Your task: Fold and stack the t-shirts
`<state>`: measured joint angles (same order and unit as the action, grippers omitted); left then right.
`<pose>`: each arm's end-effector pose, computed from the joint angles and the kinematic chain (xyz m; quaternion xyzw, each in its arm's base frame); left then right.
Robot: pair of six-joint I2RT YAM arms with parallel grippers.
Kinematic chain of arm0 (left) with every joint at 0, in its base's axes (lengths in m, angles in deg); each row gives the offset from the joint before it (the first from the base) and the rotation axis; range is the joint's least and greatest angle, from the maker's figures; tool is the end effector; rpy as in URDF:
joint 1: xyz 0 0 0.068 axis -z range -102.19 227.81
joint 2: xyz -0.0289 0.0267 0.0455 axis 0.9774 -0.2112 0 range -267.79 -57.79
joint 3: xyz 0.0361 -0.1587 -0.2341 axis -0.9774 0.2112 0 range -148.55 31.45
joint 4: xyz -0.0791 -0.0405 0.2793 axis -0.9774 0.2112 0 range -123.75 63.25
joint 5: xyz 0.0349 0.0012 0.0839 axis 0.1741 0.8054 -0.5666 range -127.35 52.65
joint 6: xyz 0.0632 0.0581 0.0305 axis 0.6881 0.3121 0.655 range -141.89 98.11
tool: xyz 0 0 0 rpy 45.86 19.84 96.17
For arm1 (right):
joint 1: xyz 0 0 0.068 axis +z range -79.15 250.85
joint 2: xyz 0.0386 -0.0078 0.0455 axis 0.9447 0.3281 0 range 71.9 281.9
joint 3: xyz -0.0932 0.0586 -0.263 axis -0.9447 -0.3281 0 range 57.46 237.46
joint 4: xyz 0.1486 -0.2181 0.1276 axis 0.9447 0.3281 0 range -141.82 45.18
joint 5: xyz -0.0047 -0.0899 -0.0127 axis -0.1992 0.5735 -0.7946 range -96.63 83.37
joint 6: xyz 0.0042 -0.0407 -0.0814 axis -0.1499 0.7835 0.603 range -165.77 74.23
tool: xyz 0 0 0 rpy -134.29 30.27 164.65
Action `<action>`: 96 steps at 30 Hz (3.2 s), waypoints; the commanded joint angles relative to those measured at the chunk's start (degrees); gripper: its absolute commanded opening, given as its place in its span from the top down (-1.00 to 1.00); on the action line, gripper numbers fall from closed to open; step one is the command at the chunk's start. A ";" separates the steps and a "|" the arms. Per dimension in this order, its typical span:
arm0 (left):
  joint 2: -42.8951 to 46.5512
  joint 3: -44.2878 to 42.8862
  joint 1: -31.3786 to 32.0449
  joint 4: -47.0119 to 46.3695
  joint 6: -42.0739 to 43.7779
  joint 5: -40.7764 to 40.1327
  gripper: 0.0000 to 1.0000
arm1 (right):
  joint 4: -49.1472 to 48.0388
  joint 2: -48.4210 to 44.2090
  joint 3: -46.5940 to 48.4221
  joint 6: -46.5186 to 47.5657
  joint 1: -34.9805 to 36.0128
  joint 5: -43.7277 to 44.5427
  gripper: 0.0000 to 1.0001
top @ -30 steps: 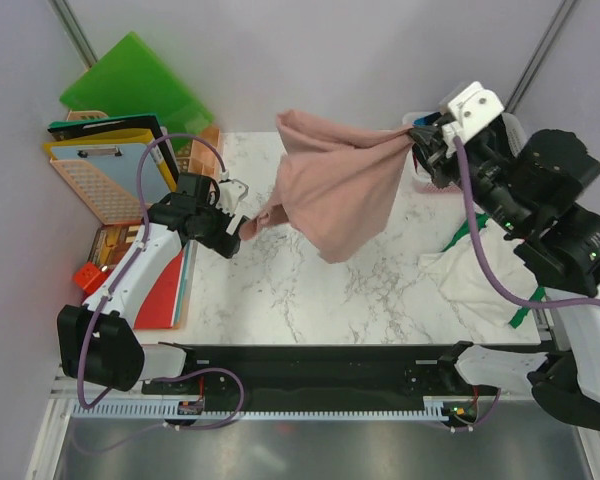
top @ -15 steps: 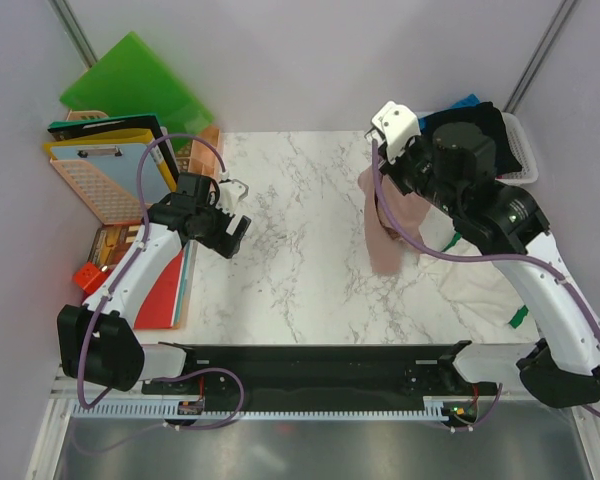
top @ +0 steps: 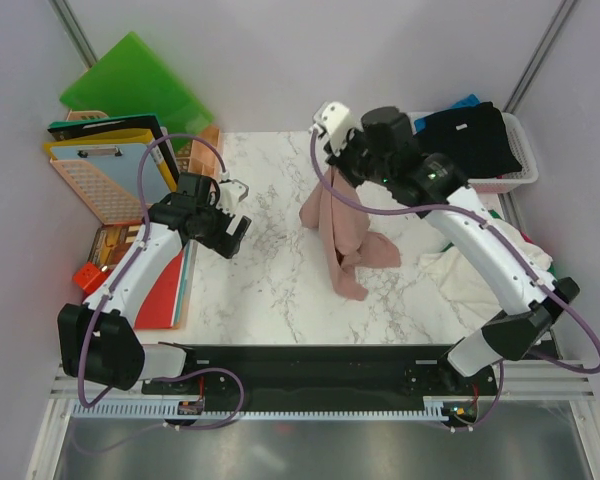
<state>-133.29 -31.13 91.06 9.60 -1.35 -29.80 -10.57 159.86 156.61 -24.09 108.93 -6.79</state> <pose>0.3106 -0.0842 0.2488 0.2958 0.9082 -0.0445 0.2929 0.3198 0.2509 0.4251 -0.4322 0.7508 0.0725 0.4942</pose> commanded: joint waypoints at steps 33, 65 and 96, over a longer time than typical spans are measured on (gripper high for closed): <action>-3.77 -0.69 0.10 -0.37 -0.58 3.33 -1.00 | -6.34 -23.19 -40.86 -0.92 -10.77 -3.89 -0.43; -33.39 -17.30 1.51 -3.36 -13.68 22.96 -1.00 | -9.70 -26.44 -46.51 -2.24 -5.39 14.93 -0.41; -34.45 -16.61 4.93 -0.99 -11.48 19.97 0.95 | -12.78 -25.65 -48.97 -2.51 -5.39 14.22 -0.36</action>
<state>-172.87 -48.40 95.52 8.07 -15.06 -7.40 -21.48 134.58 107.78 -25.47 103.58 7.24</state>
